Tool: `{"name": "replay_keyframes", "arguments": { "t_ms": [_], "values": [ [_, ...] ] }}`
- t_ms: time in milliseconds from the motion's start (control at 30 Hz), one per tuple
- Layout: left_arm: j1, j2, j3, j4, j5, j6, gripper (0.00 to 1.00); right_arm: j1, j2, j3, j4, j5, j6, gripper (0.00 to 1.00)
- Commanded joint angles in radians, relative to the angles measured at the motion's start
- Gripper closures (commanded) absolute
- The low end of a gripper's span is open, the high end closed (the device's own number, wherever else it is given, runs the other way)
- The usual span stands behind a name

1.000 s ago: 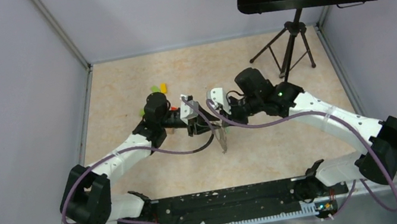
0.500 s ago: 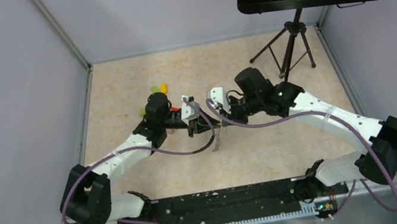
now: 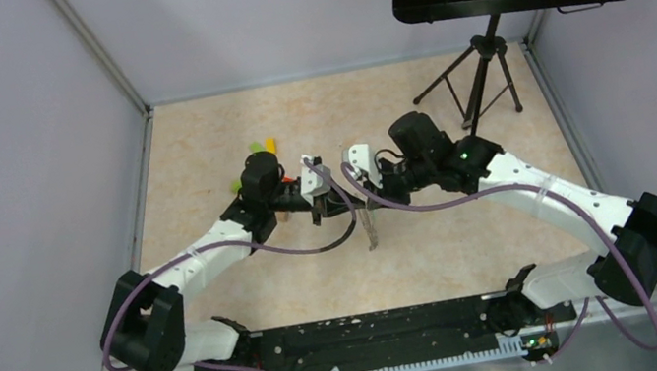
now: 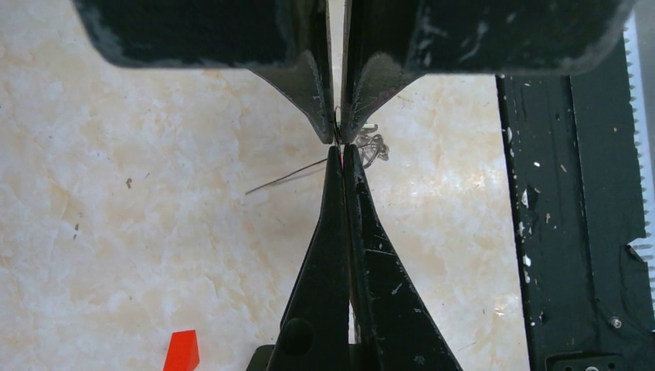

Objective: Put the keys on the keyring
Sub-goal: Adjust the key on the keyring.

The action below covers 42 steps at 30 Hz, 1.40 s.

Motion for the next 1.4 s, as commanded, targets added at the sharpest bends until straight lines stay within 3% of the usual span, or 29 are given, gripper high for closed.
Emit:
{"name": "replay_keyframes", "arguments": {
  "t_ms": [0, 233, 533, 867, 1000, 1200, 1367],
  "values": [
    [-0.005, -0.009, 0.03, 0.063, 0.016, -0.057, 1.0, 0.008, -0.05, -0.005, 0.093, 0.0, 0.021, 0.91],
    [-0.001, -0.036, 0.009, 0.156, 0.083, -0.186, 1.0, -0.059, -0.116, -0.065, 0.135, -0.106, 0.042, 0.66],
    [0.002, -0.041, -0.025, 0.291, 0.096, -0.307, 1.0, -0.109, -0.174, -0.144, 0.184, -0.239, 0.042, 0.63],
    [0.002, -0.036, -0.041, 0.309, 0.067, -0.311, 1.0, -0.111, -0.156, -0.182, 0.296, -0.32, 0.101, 0.63],
    [0.002, -0.033, -0.041, 0.309, 0.062, -0.313, 1.0, -0.109, -0.115, -0.171, 0.325, -0.336, 0.127, 0.64],
    [0.002, -0.039, -0.04, 0.304, 0.057, -0.315, 1.0, -0.096, -0.081, -0.169, 0.34, -0.322, 0.134, 0.75],
    [0.003, -0.041, -0.042, 0.292, 0.054, -0.305, 1.0, -0.096, -0.091, -0.181, 0.354, -0.319, 0.138, 0.95]
  ]
}}
